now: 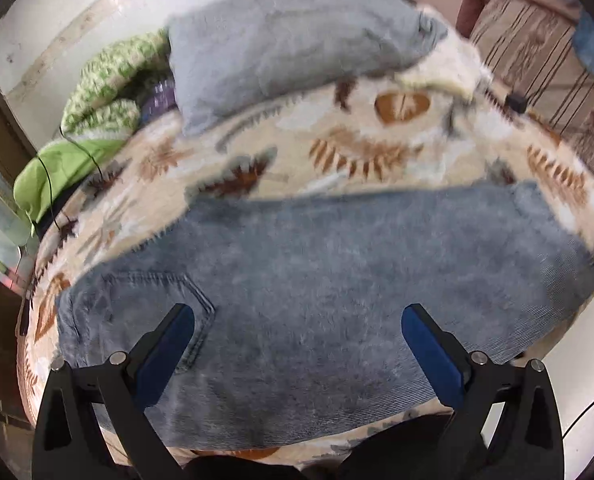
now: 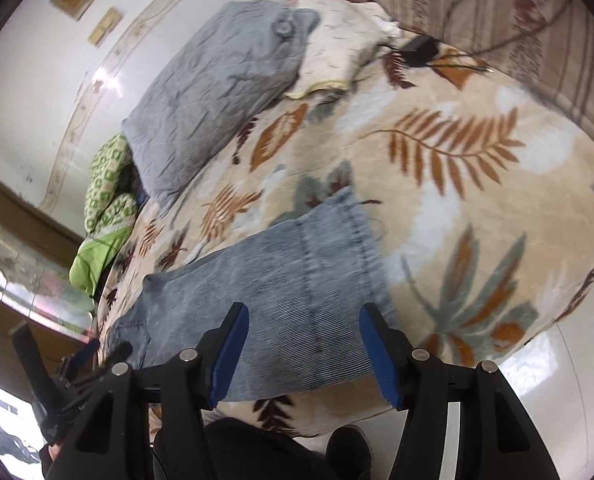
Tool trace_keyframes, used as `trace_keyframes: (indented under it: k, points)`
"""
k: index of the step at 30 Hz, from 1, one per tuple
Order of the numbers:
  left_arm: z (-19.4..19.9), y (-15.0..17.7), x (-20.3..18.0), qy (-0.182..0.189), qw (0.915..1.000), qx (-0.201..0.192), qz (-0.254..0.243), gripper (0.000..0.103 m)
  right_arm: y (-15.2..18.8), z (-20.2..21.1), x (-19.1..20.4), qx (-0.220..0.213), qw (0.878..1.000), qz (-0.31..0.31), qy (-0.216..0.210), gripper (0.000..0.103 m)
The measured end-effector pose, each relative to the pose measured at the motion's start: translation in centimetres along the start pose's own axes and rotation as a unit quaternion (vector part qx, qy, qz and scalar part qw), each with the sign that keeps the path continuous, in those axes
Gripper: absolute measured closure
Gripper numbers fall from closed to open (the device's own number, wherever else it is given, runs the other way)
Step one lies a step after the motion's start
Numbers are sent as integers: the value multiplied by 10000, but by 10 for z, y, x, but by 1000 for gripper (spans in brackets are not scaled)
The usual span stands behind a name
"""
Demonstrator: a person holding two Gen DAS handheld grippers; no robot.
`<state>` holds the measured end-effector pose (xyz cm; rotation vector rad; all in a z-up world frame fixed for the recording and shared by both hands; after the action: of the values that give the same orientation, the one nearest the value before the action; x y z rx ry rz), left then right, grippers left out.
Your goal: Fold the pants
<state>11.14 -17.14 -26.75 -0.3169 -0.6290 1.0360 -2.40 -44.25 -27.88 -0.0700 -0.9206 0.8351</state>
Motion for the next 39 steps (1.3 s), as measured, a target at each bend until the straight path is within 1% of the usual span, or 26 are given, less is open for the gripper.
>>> trace_keyframes:
  k: [2,4,7,11,14,15,17,20,22,25,27,28,29,30,31,32,33,34,35,39]
  points:
    - [-14,7,-4,-29,9997,251,-36,0,-3,-2,-14,3,9998,-182,-16,42]
    - [-22,11,-8,-67,9992,376,-96,0,-4,-4,-28,4,9992,-391,-108,42]
    - [-29,11,-14,-108,9988,421,-211,0,-5,-13,-44,49,9976,-645,-236,42]
    - [-38,10,-21,-158,9982,478,-326,0,-8,-27,-60,120,9959,-836,-318,42]
    - [-52,13,-21,-264,9970,624,-368,0,-10,-39,-72,203,9940,-999,-388,42]
    - [-57,14,-21,-287,9965,686,-376,0,-10,-43,-75,235,9928,-1075,-480,42]
    - [-64,18,-22,-279,9959,789,-353,0,-12,-45,-71,220,9926,-1032,-607,37]
    - [-65,15,-25,-296,9963,706,-382,0,-10,-49,-62,337,9921,-948,-746,37]
    - [-64,14,-25,-303,9964,676,-402,0,-4,-57,-49,529,9888,-932,-1037,37]
    - [-60,13,-23,-236,9972,629,-322,0,2,-65,-40,613,9916,-686,-906,37]
    - [-55,11,-21,-218,9977,555,-310,0,3,-68,-35,632,9921,-637,-880,38]
    - [-52,10,-20,-208,9980,512,-292,0,4,-69,-34,640,9933,-590,-755,41]
    - [-49,8,-17,-189,9984,466,-257,0,4,-70,-34,666,9955,-470,-487,49]
    - [-47,7,-16,-172,9986,444,-231,0,5,-71,-33,689,9967,-342,-247,54]
    - [-44,6,-15,-147,9988,417,-198,0,5,-71,-30,680,9972,-271,-157,63]
    - [-41,5,-13,-116,9991,379,-168,0,4,-69,-28,650,9974,-266,-174,69]
    - [-38,4,-11,-103,9992,351,-155,0,3,-66,-24,571,9977,-275,-247,71]
    - [-36,3,-9,-96,9993,319,-142,0,1,-63,-21,504,9981,-248,-263,79]
    - [-33,2,-7,-84,9995,280,-115,0,-1,-61,-20,466,9984,-205,-229,83]
    - [-26,2,3,-16,9998,206,11,0,-2,-56,-15,423,9990,-117,-122,84]
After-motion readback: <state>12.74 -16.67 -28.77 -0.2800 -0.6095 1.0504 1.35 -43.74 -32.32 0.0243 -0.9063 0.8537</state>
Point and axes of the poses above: each gripper's, at about its wrist camera, not at the fingertips, and z roughly against the way its jaws point, x to its left, y to its underside, the point moved 10 cm from there along -z, roughly the way its jaws point, and after that the axes turned 9 degrees about -y, right-handed, at the moved point
